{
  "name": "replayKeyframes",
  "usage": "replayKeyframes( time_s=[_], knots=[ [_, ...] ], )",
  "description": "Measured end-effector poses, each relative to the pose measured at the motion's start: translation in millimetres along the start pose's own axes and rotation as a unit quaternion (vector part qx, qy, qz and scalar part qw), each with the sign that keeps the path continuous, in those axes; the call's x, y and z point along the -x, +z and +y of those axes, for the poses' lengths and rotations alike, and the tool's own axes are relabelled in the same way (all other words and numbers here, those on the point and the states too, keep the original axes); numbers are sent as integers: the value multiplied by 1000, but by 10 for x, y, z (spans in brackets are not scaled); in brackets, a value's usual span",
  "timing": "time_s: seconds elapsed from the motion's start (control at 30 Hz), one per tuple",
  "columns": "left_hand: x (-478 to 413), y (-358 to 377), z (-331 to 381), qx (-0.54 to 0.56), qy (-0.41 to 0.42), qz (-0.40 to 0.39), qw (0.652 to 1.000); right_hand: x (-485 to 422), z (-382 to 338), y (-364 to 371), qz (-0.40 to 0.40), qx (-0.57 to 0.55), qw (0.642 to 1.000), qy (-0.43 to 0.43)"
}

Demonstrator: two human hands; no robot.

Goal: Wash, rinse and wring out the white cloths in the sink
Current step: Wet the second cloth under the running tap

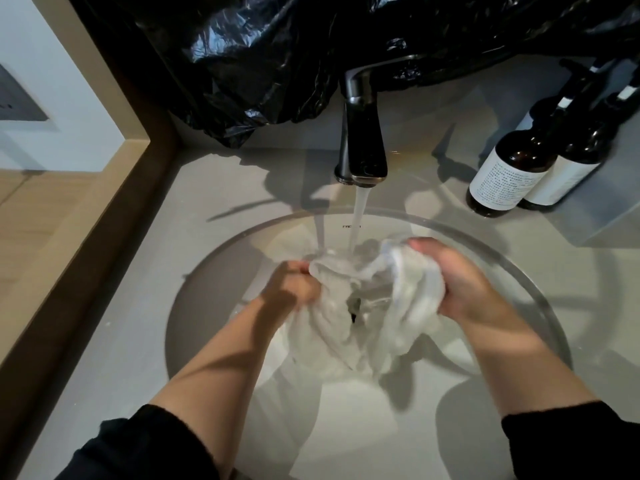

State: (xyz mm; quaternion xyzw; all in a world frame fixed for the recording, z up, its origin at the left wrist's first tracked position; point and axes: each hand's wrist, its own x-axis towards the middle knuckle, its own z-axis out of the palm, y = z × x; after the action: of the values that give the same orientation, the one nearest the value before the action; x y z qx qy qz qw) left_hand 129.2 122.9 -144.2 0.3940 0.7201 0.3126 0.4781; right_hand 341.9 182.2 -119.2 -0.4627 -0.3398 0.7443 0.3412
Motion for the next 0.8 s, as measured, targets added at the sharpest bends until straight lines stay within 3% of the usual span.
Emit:
replayKeyframes(
  time_s=[0.07, 0.1, 0.17, 0.2, 0.23, 0.27, 0.33, 0.4, 0.47, 0.57, 0.7, 0.8],
  knots=[
    [14, -110, 70, -81, 41, 117, 989, 2, -34, -143, 105, 206, 970, -78],
    [43, -155, 81, -179, 40, 166, 969, -16, -12, -205, 148, 357, 918, -84],
    [84, -194, 60, -323, 50, 203, 923, -35, 69, -205, 146, 639, 755, 13],
    [75, -194, 28, -346, 59, 185, 918, -23, 111, -140, 112, 732, 670, 57],
    [72, -189, 5, -347, 56, 158, 923, -28, 156, -75, 79, 774, 625, 60],
    [57, -185, -16, -339, 46, 127, 931, -40, 208, 6, 52, 770, 635, 31],
    [38, -162, -44, -358, 22, 32, 933, -72, 329, 157, 10, 693, 719, -53],
    [30, -97, -89, -402, 27, -67, 913, -120, 512, 274, -30, 621, 782, -42],
    [61, -31, -104, -434, 27, -137, 890, -186, 717, 331, -56, 624, 780, 16],
    [31, -3, -139, -425, 33, -128, 895, -265, 837, 304, -60, 628, 776, 27],
    [1, -11, -157, -393, 39, -122, 911, -188, 606, 255, -100, 543, 833, 37],
    [-2, -28, -106, -279, 56, -132, 950, -102, 332, 157, -111, 467, 876, 35]
  ],
)
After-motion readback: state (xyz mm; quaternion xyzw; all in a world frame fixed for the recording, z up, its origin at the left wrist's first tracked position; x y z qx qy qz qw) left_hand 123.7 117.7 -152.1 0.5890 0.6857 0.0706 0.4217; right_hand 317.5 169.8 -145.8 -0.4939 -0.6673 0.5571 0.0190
